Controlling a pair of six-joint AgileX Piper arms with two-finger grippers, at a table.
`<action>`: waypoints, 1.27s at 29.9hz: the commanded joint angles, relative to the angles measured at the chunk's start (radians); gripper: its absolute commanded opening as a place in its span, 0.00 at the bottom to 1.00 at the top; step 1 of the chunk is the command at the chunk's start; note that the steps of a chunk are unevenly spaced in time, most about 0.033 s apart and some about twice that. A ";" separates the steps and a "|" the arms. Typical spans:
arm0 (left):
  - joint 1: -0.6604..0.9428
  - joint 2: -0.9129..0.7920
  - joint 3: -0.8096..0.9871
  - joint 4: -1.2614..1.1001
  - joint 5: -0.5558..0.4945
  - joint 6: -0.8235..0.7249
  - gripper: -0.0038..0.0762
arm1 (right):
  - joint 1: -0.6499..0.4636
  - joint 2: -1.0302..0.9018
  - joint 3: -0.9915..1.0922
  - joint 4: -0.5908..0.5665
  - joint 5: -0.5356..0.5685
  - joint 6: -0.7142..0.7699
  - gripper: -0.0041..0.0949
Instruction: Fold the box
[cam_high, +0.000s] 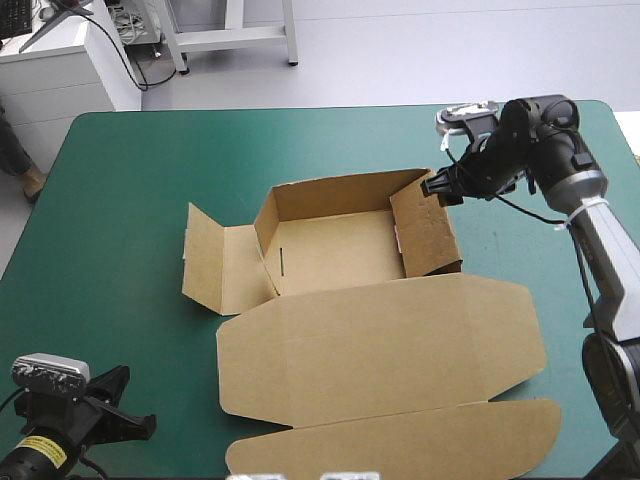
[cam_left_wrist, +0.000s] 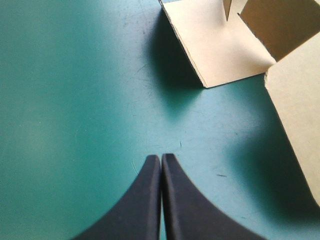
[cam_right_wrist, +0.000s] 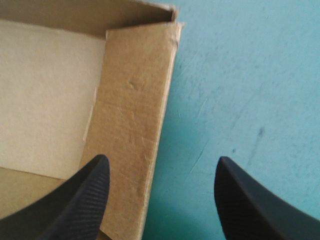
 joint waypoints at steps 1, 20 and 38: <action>-0.005 0.013 -0.039 -0.008 -0.040 -0.003 0.04 | -0.003 -0.035 0.038 0.005 0.006 -0.010 0.62; -0.005 0.013 -0.039 -0.011 -0.042 -0.003 0.04 | -0.003 0.124 0.049 0.096 0.006 0.018 0.49; -0.005 0.013 -0.039 -0.020 -0.043 -0.003 0.04 | -0.001 0.077 0.003 0.063 0.006 0.019 0.02</action>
